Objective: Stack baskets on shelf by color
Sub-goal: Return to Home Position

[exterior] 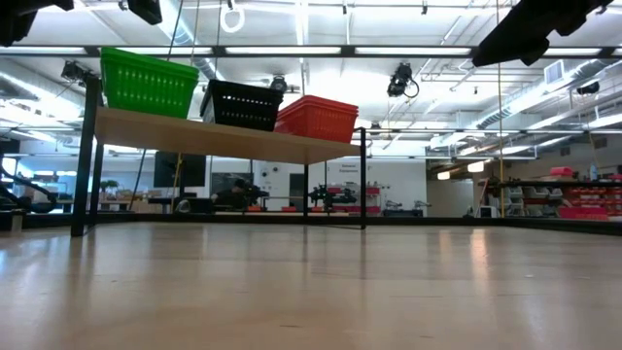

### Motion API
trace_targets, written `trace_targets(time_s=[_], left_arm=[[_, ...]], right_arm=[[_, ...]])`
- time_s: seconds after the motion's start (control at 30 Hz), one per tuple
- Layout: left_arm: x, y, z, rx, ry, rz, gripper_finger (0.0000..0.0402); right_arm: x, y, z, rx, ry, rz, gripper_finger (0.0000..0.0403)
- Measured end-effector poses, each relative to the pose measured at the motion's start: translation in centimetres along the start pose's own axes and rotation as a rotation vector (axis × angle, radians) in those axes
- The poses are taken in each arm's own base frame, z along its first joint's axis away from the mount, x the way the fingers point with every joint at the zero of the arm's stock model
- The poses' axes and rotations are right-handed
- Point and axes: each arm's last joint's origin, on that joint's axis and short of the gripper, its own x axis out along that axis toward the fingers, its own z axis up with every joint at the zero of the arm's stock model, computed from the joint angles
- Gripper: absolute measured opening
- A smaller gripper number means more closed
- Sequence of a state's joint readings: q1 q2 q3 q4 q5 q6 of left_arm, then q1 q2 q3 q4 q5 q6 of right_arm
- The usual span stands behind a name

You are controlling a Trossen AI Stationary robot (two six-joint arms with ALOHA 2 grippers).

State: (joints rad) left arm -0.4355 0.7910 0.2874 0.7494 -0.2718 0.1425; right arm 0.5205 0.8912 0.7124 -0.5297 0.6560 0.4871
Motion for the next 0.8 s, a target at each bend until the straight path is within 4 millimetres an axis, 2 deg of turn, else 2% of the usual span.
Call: trace_targets(time_s=[0.23,0.47,0.67,0.8], left_arm=[[0.0,0.0,0.0,-0.007,-0.002,-0.01,0.0006],[-0.3,0.2,0.1,-0.05,0.017,0.114,0.0006],[-1.3,0.0,0.4,-0.05,0.065,0.282,0.0004],[-1.9,-0.6,1.0,-0.032,0.051,0.29,0.0005]], right_arm=[[0.4,0.3,0.1,-0.007,0.001,0.01,0.0167],[0.6,0.1,0.1,-0.009,0.001,-0.016,0.0167],[0.6,0.0,-0.1,-0.025,0.019,-0.026,0.0167],[0.6,0.0,-0.1,-0.029,0.024,-0.028,0.0167]])
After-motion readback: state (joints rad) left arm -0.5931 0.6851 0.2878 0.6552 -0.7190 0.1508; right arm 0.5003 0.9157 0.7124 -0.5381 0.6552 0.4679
